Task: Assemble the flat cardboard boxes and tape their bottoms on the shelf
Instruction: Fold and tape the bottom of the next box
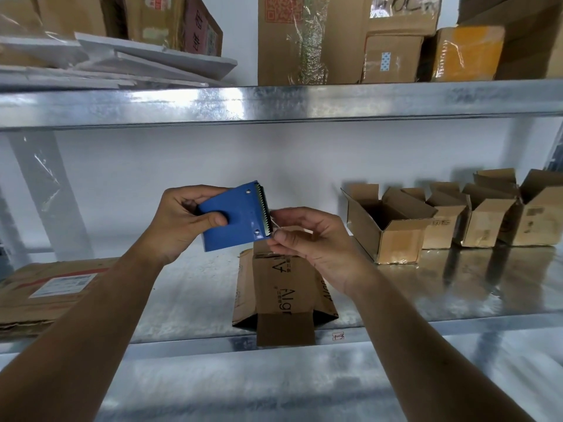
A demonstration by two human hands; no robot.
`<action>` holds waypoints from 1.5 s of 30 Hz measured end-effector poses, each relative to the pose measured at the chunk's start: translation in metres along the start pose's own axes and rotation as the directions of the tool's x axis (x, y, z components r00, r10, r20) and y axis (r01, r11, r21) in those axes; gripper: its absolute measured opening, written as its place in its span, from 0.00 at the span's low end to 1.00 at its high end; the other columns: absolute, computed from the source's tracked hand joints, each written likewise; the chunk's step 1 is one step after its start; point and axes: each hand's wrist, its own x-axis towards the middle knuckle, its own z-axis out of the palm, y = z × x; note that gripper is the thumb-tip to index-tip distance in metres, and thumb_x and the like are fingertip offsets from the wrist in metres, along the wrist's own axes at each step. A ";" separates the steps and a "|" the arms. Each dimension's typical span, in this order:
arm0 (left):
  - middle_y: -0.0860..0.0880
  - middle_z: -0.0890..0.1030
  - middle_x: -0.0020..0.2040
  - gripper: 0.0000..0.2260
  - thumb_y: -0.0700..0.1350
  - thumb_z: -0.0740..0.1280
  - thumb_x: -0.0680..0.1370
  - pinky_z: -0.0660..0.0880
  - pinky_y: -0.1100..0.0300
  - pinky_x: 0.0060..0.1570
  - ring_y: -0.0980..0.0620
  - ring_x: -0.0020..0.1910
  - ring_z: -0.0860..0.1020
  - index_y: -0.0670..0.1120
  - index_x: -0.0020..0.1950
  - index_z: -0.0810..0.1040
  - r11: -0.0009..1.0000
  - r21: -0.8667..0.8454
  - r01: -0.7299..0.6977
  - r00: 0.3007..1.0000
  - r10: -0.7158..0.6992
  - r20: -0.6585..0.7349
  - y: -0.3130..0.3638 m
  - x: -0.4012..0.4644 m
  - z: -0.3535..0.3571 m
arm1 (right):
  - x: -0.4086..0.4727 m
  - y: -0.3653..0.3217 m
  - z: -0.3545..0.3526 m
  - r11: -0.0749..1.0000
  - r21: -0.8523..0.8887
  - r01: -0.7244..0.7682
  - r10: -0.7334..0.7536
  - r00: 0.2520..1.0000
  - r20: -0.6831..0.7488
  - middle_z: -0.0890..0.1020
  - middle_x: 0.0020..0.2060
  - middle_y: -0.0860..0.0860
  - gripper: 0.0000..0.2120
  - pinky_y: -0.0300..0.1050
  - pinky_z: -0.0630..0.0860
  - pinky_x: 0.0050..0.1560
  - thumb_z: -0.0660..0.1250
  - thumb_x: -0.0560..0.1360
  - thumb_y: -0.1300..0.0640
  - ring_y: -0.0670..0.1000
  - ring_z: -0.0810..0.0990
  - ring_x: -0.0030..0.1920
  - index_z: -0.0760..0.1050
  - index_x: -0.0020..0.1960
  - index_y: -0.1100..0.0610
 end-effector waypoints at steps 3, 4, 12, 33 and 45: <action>0.55 0.87 0.54 0.23 0.65 0.82 0.62 0.82 0.61 0.50 0.54 0.54 0.85 0.61 0.54 0.88 1.000 -0.009 0.005 1.000 -0.005 0.007 -0.004 0.001 0.000 | 0.001 0.002 -0.001 0.998 -0.047 0.029 -0.031 0.999 -0.042 0.86 0.56 0.59 0.15 0.53 0.85 0.53 0.71 0.77 0.70 0.60 0.87 0.51 0.80 0.63 0.66; 0.55 0.87 0.53 0.23 0.66 0.82 0.62 0.82 0.61 0.50 0.54 0.53 0.85 0.61 0.54 0.88 1.000 -0.008 0.005 1.000 -0.005 0.012 -0.006 0.001 0.000 | 0.001 0.002 -0.001 0.998 -0.055 0.032 -0.035 0.997 -0.062 0.86 0.55 0.59 0.14 0.54 0.85 0.53 0.70 0.78 0.69 0.60 0.87 0.49 0.81 0.63 0.65; 0.53 0.87 0.53 0.20 0.61 0.82 0.65 0.82 0.57 0.51 0.52 0.54 0.84 0.58 0.55 0.88 0.998 -0.067 0.006 1.000 -0.005 0.007 -0.022 0.008 0.000 | 0.006 -0.002 0.010 0.984 -0.172 0.040 -0.083 0.965 -0.247 0.86 0.45 0.60 0.08 0.54 0.87 0.44 0.71 0.80 0.65 0.60 0.86 0.40 0.83 0.59 0.63; 0.51 0.87 0.55 0.24 0.65 0.81 0.65 0.83 0.56 0.53 0.49 0.55 0.84 0.54 0.56 0.88 0.991 -0.126 0.034 0.999 -0.029 0.036 -0.026 0.015 0.003 | 0.014 -0.008 0.004 0.993 -0.117 -0.034 0.014 0.985 -0.170 0.83 0.42 0.60 0.12 0.56 0.86 0.48 0.66 0.83 0.58 0.58 0.85 0.40 0.80 0.62 0.65; 0.50 0.87 0.53 0.24 0.64 0.83 0.63 0.82 0.56 0.52 0.49 0.53 0.84 0.54 0.54 0.89 0.995 -0.077 0.060 0.998 -0.061 -0.013 -0.006 -0.002 0.016 | -0.007 -0.015 -0.002 0.994 -0.080 -0.078 0.066 0.987 -0.148 0.86 0.43 0.59 0.11 0.53 0.86 0.50 0.71 0.80 0.63 0.55 0.87 0.42 0.81 0.61 0.65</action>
